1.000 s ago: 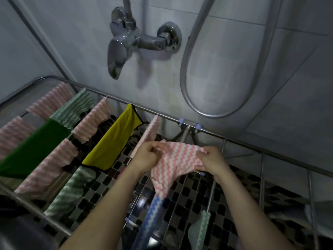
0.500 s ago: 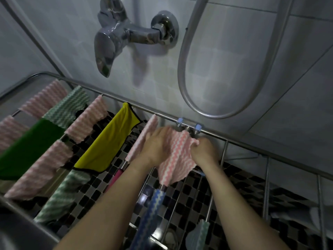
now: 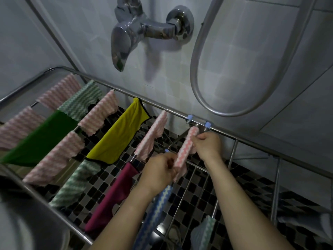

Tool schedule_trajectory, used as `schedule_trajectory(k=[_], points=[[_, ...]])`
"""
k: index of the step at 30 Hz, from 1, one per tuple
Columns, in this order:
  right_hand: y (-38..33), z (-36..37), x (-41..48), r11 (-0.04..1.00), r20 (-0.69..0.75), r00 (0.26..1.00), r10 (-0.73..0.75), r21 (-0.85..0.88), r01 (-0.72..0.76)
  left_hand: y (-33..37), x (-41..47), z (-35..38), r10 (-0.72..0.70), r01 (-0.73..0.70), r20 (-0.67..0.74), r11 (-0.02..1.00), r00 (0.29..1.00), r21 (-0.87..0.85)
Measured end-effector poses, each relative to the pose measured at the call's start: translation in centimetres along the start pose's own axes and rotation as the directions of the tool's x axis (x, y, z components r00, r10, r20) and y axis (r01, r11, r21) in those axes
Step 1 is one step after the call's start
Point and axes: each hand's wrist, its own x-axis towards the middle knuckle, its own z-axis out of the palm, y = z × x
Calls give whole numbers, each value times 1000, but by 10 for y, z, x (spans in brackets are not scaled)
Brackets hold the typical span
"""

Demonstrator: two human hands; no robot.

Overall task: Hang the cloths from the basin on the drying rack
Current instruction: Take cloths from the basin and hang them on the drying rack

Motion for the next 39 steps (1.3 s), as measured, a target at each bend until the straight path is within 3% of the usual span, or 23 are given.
schedule_trajectory(k=[8,10,12,16,18,22,26,31,35,39], points=[[-8,-1,2,994,-108,992,-59,-96,48,7,0,2,44,-43,-9,998,999,34],[-10,-4,-2,986,-54,991,-120,-121,113,5,-5,-2,32,-32,-8,999,999,41],[-16,-9,-11,959,97,969,-228,-149,241,3,-13,-11,5,-5,10,998,1000,56],[-22,-19,-41,823,505,793,-342,-247,512,-8,-44,-26,-41,31,108,995,993,94],[-21,-20,-58,744,634,687,-357,-252,619,-12,-64,-32,-65,51,157,995,985,88],[-15,-15,-95,567,758,526,-386,-254,783,-21,-96,-37,-114,83,222,986,968,146],[-5,-3,-135,519,817,448,-364,-222,826,-30,-136,-33,-158,127,215,980,964,150],[7,12,-159,425,839,458,-295,-314,849,-36,-176,-28,-193,174,61,956,979,236],[12,21,-174,329,810,523,-266,-434,839,-36,-207,-22,-207,202,-1,955,978,219],[14,25,-186,284,762,553,-336,-478,831,-33,-218,-13,-199,220,-135,961,971,169]])
